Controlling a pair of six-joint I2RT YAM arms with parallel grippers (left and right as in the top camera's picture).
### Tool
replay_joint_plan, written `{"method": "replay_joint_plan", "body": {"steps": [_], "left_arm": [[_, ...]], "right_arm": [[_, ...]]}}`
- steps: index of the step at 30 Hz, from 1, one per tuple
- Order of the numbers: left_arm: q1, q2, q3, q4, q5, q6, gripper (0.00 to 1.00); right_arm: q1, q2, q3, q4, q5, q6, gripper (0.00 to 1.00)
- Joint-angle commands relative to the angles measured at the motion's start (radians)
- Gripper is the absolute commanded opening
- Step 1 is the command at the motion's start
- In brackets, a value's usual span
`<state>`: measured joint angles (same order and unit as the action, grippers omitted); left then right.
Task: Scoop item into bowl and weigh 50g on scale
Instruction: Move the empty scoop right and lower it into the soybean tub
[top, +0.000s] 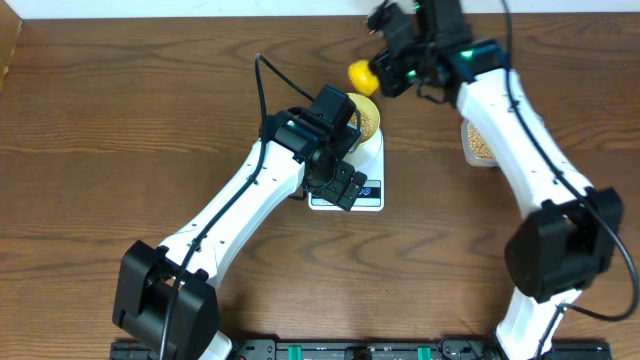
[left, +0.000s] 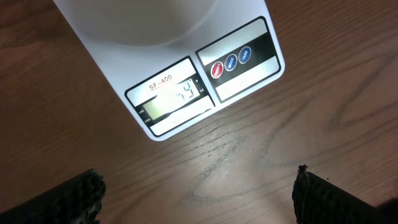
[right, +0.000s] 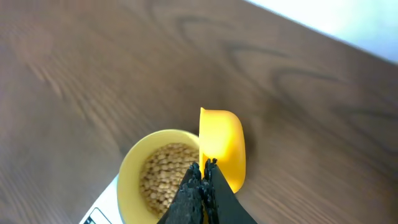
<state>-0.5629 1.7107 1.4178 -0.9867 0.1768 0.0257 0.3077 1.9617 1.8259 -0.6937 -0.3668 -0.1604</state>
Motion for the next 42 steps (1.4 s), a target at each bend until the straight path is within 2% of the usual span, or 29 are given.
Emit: {"method": "replay_joint_plan", "body": {"steps": [1,9,17,23,27,42], "left_arm": [[0.003,0.008,-0.004,-0.002,-0.013,-0.004,0.98],[0.003,0.008,-0.004,-0.002,-0.013,-0.004,0.98],[0.003,0.008,-0.004,-0.002,-0.013,-0.004,0.98],[0.003,0.008,-0.004,-0.002,-0.013,-0.004,0.98],[0.003,0.008,-0.004,-0.002,-0.013,-0.004,0.98],[0.003,0.008,-0.004,-0.002,-0.013,-0.004,0.98]], "right_arm": [[-0.046,-0.066,0.028,0.001,-0.010,0.063,0.01],[-0.152,-0.069,0.028,-0.089,0.016,0.079,0.01],[-0.276,-0.073,0.034,-0.263,0.200,0.212,0.01],[-0.348,-0.073,0.047,-0.366,0.362,0.236,0.01],[-0.369,-0.073,0.046,-0.405,0.422,0.235,0.01],[-0.373,-0.069,0.008,-0.466,0.451,0.235,0.01]]}}
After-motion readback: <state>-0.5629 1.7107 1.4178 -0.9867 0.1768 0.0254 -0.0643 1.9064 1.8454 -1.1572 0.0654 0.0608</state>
